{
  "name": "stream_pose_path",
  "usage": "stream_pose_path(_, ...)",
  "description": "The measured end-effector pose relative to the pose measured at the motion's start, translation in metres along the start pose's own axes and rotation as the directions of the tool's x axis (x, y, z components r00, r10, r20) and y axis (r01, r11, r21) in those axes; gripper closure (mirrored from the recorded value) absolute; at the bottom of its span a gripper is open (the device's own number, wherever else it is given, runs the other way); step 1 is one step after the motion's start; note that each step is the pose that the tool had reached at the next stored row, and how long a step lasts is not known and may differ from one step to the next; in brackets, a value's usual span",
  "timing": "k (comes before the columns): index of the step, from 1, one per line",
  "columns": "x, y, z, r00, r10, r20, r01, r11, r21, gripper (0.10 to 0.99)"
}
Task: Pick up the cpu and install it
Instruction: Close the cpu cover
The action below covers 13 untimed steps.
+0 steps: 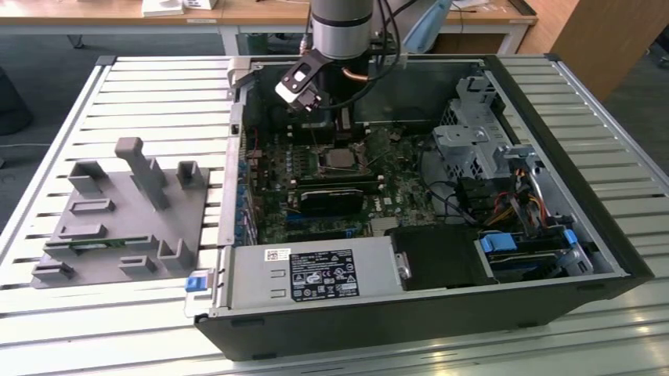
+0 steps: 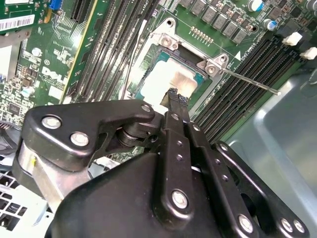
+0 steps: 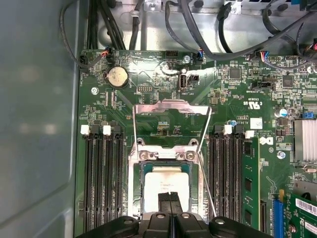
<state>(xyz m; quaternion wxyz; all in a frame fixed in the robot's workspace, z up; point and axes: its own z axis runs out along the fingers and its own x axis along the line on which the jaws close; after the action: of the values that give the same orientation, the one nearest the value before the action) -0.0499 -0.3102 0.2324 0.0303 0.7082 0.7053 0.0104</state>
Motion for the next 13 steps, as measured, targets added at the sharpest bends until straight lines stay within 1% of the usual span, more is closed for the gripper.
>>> stream_pose_path(5, -0.0001, 0.0003, -0.0041, 1.0000, 0.000, 0.0000, 0.000, 1.0000, 0.000, 0.980)
stream_pose_path(9, -0.0002, 0.0005, -0.0088, 1.0000, 0.000, 0.0001, 0.000, 1.0000, 0.000, 0.980)
stream_pose_path(13, -0.0004, 0.0009, -0.0159, 1.0000, 0.000, 0.0001, 0.000, 1.0000, 0.000, 0.980)
